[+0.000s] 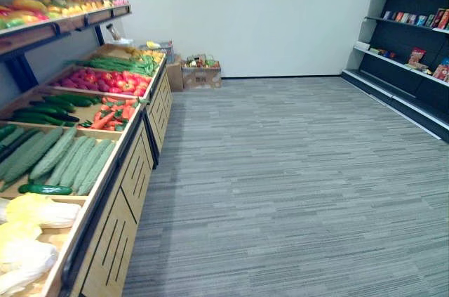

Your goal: Pick vegetable in the basket

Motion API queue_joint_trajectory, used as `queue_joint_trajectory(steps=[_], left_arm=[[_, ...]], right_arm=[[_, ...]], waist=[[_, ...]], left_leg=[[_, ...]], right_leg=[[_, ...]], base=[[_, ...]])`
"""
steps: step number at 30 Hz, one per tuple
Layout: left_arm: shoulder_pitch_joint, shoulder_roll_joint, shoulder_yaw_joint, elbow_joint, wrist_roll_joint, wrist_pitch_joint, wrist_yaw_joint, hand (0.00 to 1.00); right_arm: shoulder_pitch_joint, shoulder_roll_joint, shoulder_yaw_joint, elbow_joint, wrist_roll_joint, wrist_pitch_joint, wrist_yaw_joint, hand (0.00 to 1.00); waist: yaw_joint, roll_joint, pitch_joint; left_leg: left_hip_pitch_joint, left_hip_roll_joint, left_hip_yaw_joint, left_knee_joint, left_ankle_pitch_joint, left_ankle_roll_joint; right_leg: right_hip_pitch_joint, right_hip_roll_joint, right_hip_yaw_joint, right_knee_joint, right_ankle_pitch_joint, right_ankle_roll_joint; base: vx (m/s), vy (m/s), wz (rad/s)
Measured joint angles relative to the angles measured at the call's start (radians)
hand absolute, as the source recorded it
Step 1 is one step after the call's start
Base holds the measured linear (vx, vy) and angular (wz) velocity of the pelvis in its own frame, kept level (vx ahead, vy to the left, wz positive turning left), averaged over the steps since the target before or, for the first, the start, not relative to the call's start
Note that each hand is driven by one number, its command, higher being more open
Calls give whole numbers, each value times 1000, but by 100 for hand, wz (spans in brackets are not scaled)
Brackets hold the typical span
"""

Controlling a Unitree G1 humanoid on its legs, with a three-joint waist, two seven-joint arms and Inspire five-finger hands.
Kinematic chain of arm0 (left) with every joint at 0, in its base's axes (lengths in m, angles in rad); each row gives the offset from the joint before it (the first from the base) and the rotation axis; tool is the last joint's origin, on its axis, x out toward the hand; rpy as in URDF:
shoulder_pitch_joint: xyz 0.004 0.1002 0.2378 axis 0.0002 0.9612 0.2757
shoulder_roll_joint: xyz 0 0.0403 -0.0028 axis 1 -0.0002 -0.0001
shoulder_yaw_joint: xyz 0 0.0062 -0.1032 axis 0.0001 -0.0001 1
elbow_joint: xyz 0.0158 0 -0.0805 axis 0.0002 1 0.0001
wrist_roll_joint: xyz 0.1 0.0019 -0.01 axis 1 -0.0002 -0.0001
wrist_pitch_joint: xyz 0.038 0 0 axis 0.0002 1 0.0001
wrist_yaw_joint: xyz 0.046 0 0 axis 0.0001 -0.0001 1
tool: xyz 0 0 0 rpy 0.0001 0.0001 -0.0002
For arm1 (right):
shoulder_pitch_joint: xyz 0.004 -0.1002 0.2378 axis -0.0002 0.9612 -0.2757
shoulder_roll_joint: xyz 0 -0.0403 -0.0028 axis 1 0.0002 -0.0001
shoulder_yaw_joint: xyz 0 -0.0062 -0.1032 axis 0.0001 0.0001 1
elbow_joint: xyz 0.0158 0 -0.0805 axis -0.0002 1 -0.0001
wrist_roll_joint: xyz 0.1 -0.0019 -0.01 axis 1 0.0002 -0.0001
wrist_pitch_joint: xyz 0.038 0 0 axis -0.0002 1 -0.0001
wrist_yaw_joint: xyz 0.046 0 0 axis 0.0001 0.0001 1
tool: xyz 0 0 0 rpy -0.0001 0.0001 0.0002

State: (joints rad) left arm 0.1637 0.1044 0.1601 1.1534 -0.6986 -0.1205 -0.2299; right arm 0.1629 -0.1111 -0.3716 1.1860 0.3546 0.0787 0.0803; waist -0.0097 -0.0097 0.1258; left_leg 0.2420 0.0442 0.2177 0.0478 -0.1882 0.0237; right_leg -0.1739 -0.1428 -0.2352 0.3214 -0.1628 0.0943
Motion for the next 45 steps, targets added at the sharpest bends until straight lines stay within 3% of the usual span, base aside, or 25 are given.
queue_joint_trajectory(steps=[1,2,3,5,7,9,10,11,12,14,15,16,18,19,20,22,26,33,37,39,40,41,42,43,45], left_arm=[[-8,-3,0,0,1,0,0,100],[-21,0,5,1,0,0,-4,100],[-24,-2,7,1,1,0,-3,100],[-37,-22,17,2,6,11,-21,100],[-30,-21,24,2,13,13,-19,100],[-28,-20,45,-13,12,17,-19,100],[-29,-24,64,-35,6,16,-20,100],[-34,-28,63,-50,3,10,-23,100],[-30,-28,63,-52,3,4,-24,100],[-26,-11,63,-53,2,-11,-23,100],[-28,-1,61,-54,2,-10,-23,100],[-31,-1,61,-54,2,-9,-23,100],[-32,5,58,-52,4,-9,-23,100],[-29,9,58,-51,5,-9,-22,100],[-20,12,52,-52,6,-11,-22,100],[-1,11,40,-51,8,-16,-21,100],[24,12,21,-51,14,-28,-21,100],[30,-5,22,-15,40,2,-9,100],[31,4,29,-14,3,-1,-20,100],[37,17,49,-16,-7,0,-22,100],[38,13,47,-18,-7,-2,-20,100],[39,-1,43,-19,-9,-6,-16,100],[42,-1,39,-21,-9,-8,-16,100],[37,6,11,-20,-8,-7,-16,100],[26,28,-14,-20,-8,-2,-18,100]], right_arm=[[8,1,0,9,0,9,0,0],[29,6,-3,24,0,28,2,0],[29,6,-3,32,0,32,2,0],[14,6,-11,47,-2,47,-2,0],[16,7,-24,46,-2,59,-11,0],[25,7,-27,46,-1,82,-16,0],[34,5,-22,47,0,94,-19,0],[35,-10,5,48,0,105,-19,0],[37,-18,9,52,0,110,-19,0],[39,-18,10,50,-1,104,-17,0],[41,-19,9,38,-2,95,-12,0],[41,-19,10,26,-3,92,-10,0],[41,-10,9,4,-2,83,-3,0],[41,-1,13,4,-7,79,-7,0],[48,10,34,3,-11,71,-1,0],[34,23,39,3,-35,65,2,0],[12,35,40,-3,-43,50,18,0],[-27,-13,50,-33,-98,30,16,0],[-36,-9,74,-33,-119,35,18,0],[-4,-5,70,-31,-116,37,14,0],[6,-12,68,-31,-114,41,13,0],[16,-21,47,-31,-91,38,1,0],[15,-21,33,-39,-73,29,-1,0],[4,-18,16,-46,-54,26,0,0],[9,1,-8,-58,-32,26,1,0]], waist=[[-1,1,0],[-10,-2,3],[-12,-7,1],[0,40,29],[-8,41,29],[0,25,19],[5,18,22],[16,43,41],[19,42,45],[19,34,40],[15,31,38],[12,31,38],[6,16,30],[6,1,18],[8,-35,-4],[20,-58,-14],[37,-60,-26],[35,-11,-20],[36,-38,-10],[25,-83,-18],[23,-73,-19],[20,-52,-17],[16,-45,-15],[0,-28,-4],[-7,-45,2]], left_leg=[[1,9,-18,-5,-6,-9],[5,20,-69,-16,-22,-36],[6,24,-77,-18,-26,-44],[43,71,-126,-18,-5,-73],[61,99,-170,42,1,-84],[-6,115,-198,244,2,-96],[-116,142,-197,485,3,-113],[-196,197,-153,703,-21,-115],[-238,229,-104,785,-38,-109],[-281,263,45,770,-47,-97],[-310,278,152,666,-14,-53],[-326,278,197,585,18,-38],[-354,221,320,307,123,-16],[-347,186,305,252,150,-10],[-324,119,275,138,212,-1],[-261,60,217,-37,298,-10],[-214,22,172,-137,345,-14],[-219,-29,210,-143,313,-5],[-209,-84,214,-144,282,34],[-188,-156,281,-106,200,88],[-186,-145,295,-72,157,78],[-188,-137,266,-59,156,86],[-182,-138,235,-61,151,96],[-168,-131,177,-59,149,109],[-156,-129,85,-60,143,115]], right_leg=[[-7,17,29,-84,86,4],[-16,39,85,-142,230,29],[-11,46,90,-138,243,11],[-16,83,62,-13,138,-70],[24,85,27,46,57,-86],[98,89,-2,6,16,-98],[160,109,-20,-53,14,-105],[230,137,-38,-94,13,-119],[273,149,-48,-118,9,-124],[351,146,-67,-181,9,-123],[377,142,-89,-215,8,-116],[381,142,-105,-224,6,-110],[395,134,-184,-234,-10,-82],[395,120,-205,-232,-13,-78],[386,96,-239,-224,-12,-76],[387,83,-261,-172,-12,-76],[406,72,-266,-132,-29,-51],[428,26,-274,-156,-55,-12],[447,-27,-299,-176,-96,32],[455,-122,-370,-99,-138,89],[439,-137,-370,-30,-141,96],[381,-175,-336,162,-125,98],[344,-189,-305,259,-95,54],[264,-194,-224,411,-81,-17],[185,-149,-102,472,-103,-1]], base=[[393,-344,86],[395,-326,67],[436,-340,62],[463,-342,23],[491,-395,45],[424,-308,59],[379,-273,39],[366,-246,28],[257,-151,6],[289,-126,13],[306,-110,32],[248,-39,67],[259,16,106],[271,19,128],[221,7,107],[293,57,115],[128,35,66],[-14,63,5],[-51,69,-1],[27,115,59],[116,186,91],[107,125,77],[124,230,111],[158,201,135],[199,163,156]])
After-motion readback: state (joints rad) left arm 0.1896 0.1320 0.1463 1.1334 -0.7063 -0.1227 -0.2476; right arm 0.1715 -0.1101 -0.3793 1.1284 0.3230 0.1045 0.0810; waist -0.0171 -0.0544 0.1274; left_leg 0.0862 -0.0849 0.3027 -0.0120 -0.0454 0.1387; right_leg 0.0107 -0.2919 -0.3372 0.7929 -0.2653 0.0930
